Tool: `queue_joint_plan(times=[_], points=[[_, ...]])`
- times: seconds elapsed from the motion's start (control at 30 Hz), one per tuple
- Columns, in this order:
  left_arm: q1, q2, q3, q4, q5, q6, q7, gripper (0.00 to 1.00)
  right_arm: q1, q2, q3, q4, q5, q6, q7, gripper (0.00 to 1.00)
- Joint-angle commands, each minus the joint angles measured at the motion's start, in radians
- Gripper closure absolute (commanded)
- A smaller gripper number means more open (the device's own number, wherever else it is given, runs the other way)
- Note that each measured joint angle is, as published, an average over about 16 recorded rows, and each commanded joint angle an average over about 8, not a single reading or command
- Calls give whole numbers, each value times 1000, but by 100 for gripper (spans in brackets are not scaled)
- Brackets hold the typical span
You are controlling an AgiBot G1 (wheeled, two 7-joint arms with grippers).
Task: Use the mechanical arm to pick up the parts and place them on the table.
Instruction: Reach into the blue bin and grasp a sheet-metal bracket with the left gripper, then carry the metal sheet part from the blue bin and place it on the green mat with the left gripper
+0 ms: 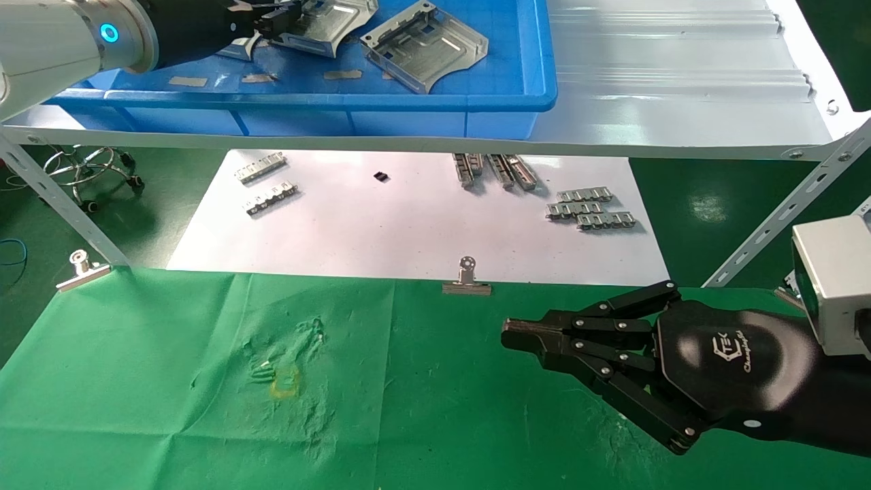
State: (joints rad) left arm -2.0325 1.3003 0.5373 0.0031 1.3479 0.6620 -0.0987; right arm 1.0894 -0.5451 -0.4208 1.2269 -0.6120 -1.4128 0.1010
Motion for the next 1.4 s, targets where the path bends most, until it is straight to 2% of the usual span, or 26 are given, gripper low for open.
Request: queue_joint_plan(times=[0.03, 0.63, 0.9, 1.1, 1.4], points=[[0, 0, 1, 1, 1, 1, -1, 100, 0, 0, 0, 0, 0, 0, 0, 100], [-11, -11, 0, -11, -1, 10, -1, 100, 0, 0, 0, 0, 0, 0, 0, 100], [-30, -38, -14, -29, -20, 73, 11, 100, 0, 0, 0, 0, 0, 0, 0, 100], [-41, -96, -30, -64, -45, 215, 56, 100, 0, 0, 0, 0, 0, 0, 0, 100], [-8, -234, -56, -144, -95, 594, 228, 100, 0, 0, 0, 0, 0, 0, 0, 100]])
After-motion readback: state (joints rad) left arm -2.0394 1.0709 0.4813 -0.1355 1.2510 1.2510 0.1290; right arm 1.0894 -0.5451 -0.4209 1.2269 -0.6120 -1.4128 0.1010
